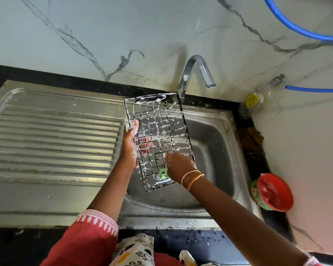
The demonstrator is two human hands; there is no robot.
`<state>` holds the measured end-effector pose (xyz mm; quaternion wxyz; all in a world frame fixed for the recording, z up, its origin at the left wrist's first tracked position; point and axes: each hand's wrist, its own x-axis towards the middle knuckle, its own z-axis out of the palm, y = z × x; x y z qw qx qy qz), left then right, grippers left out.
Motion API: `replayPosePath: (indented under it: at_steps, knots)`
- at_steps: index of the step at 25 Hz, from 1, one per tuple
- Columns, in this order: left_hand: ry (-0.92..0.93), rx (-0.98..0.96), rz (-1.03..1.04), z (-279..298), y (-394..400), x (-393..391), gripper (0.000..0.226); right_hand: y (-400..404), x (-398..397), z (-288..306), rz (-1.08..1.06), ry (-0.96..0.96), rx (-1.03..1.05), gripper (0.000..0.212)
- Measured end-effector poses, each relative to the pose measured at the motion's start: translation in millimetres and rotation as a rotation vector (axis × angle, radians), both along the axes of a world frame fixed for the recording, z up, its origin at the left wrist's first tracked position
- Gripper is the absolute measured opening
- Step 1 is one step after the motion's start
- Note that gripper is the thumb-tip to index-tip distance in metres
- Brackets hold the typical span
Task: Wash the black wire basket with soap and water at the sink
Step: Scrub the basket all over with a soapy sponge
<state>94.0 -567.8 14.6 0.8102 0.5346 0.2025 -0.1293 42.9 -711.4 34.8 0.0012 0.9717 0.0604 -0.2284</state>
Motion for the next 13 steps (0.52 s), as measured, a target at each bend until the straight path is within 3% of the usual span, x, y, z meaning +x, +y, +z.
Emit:
replayPosePath:
  at_steps: [3, 5, 8, 11, 13]
  knots:
    - [-0.028, 0.015, 0.006, 0, -4, -1, 0.055, 15, 2, -3, -0.07, 0.199, 0.18, 0.004]
    - [-0.008, -0.041, 0.05, -1, -7, -3, 0.044, 20, 4, -14, -0.114, 0.165, 0.248, 0.017]
    - [0.01, -0.064, 0.07, 4, -6, -6, 0.039, 11, 9, -4, -0.087, -0.006, 0.148, 0.01]
    - [0.038, -0.048, 0.201, 8, -11, -2, 0.075, -1, 14, 5, -0.118, -0.252, -0.073, 0.028]
    - [0.048, -0.015, 0.311, -9, -19, 8, 0.097, 9, 13, 5, -0.142, -0.287, -0.028, 0.028]
